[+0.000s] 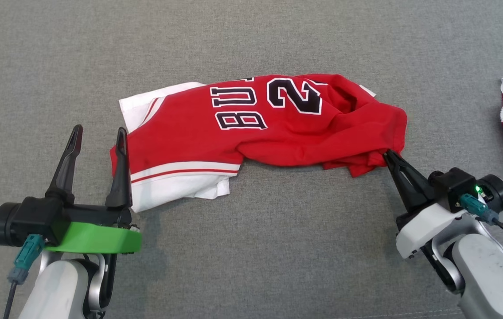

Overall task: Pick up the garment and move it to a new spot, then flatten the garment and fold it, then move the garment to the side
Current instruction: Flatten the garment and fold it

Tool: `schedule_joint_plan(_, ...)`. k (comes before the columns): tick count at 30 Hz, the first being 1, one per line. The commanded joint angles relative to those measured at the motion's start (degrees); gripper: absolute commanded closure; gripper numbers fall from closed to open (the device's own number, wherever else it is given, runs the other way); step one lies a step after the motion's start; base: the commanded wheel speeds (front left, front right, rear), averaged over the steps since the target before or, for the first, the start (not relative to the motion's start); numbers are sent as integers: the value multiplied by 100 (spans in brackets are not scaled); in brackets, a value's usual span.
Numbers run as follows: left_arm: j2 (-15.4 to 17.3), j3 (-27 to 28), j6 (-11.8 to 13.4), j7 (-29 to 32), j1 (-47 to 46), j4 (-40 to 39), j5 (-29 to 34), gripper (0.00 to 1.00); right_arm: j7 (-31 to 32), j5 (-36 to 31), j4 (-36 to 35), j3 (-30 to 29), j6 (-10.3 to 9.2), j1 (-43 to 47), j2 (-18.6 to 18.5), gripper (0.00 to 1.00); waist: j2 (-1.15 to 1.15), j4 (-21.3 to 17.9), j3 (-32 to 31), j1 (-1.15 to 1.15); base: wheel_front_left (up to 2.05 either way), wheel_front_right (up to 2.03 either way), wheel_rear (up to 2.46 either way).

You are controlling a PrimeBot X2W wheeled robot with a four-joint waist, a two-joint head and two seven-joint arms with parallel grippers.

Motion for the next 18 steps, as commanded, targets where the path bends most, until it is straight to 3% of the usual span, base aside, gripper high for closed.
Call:
schedule_joint_plan(1,56,7,-5,-12,-104,4,13,0,-174,19,130,-35,-9,-57,124,68,0,-23,0,0,0,0,0)
schedule_joint_plan(2,63,5,2,0,-104,2,16,0,-259,11,204,-65,-9,-63,209,9,0,-35,-10,0,0,0,0)
schedule_joint_plan(3,77,9,13,13,-97,-7,18,0,-331,-8,253,-120,-9,-56,286,0,0,-50,-22,0,0,0,0)
schedule_joint_plan(11,126,76,109,28,16,-55,5,0,-614,-231,-95,-536,-9,366,805,0,0,-119,-209,0,0,0,0)
schedule_joint_plan(18,147,188,248,6,265,-102,-27,0,-665,-512,-992,-859,-9,872,1220,0,0,-158,-558,0,0,0,0)
